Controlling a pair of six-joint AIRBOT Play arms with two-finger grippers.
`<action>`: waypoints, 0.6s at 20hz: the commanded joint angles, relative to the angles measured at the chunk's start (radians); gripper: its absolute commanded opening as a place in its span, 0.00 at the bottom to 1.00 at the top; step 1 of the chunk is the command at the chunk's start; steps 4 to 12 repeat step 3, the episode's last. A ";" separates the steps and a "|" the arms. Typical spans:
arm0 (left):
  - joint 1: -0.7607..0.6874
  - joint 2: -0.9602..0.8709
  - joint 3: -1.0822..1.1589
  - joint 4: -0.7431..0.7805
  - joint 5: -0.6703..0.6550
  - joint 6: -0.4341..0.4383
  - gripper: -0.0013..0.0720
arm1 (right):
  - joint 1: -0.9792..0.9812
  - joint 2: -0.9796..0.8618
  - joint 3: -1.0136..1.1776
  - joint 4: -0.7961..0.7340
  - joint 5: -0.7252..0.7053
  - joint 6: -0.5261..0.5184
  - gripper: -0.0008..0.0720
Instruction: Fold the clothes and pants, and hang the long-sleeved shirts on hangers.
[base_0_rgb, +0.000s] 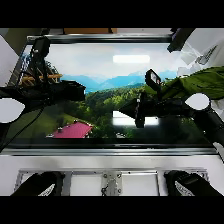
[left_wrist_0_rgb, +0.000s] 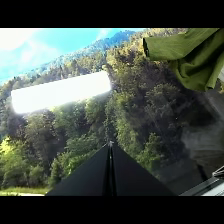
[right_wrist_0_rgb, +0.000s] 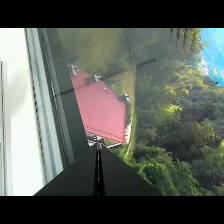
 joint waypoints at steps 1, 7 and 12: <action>0.001 0.000 0.000 0.000 0.000 0.002 0.04 | 0.001 -0.001 0.000 0.001 0.000 0.000 0.03; 0.001 0.000 0.000 0.000 0.000 0.002 0.04 | 0.001 -0.001 0.000 0.001 0.000 0.000 0.03; 0.001 0.000 0.000 0.000 0.000 0.002 0.04 | 0.001 -0.001 0.000 0.001 0.000 0.000 0.03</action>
